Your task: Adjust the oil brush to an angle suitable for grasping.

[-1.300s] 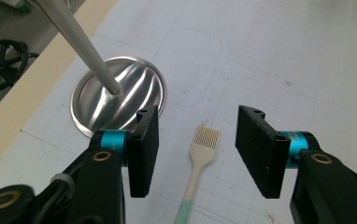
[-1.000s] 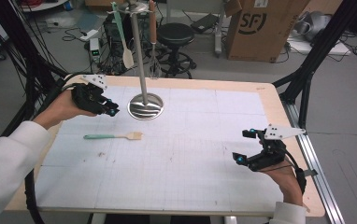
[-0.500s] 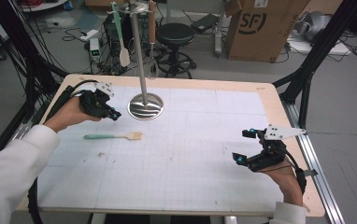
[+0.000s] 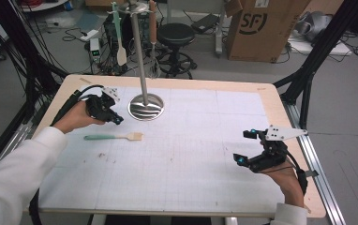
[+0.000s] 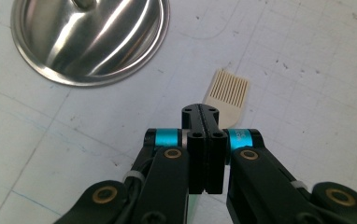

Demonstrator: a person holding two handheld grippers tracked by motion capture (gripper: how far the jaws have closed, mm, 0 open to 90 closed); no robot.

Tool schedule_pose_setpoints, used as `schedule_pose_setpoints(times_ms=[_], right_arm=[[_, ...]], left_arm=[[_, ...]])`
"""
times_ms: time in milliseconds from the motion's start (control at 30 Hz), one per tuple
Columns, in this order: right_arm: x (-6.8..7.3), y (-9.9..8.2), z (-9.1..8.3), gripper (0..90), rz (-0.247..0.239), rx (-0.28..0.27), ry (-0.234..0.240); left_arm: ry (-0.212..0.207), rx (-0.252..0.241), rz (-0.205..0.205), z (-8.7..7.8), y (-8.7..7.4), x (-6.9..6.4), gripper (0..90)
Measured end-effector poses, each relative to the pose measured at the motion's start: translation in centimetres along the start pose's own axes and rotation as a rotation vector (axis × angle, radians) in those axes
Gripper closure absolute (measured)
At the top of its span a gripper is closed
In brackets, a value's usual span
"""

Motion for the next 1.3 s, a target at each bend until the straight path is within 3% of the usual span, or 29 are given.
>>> schedule_pose_setpoints(times_ms=[500, 833, 1300], right_arm=[[0.0, -0.1, 0.1, 0.2, 0.008, 0.002, 0.005], [0.0, -0.1, 0.1, 0.2, 0.002, 0.003, 0.006], [0.0, -0.1, 0.0, 0.2, 0.008, 0.002, 0.008]], left_arm=[[0.003, 0.046, -0.003, 2.0, -0.6, 0.3, 89.8], [0.002, 0.064, -0.017, 3.5, -0.7, -0.2, 89.8], [-0.002, 0.133, -0.003, 4.7, -1.1, -0.6, 89.8]])
Point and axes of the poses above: each handheld gripper's, and its own axes: z roughly forward along the jaws, y roughly out of its top, x roughly to its left, the point moved 7 cm from there along z, roughly forward along the jaws, and after that the axes turned 15 degrees about -z, right-handed, at the moved point
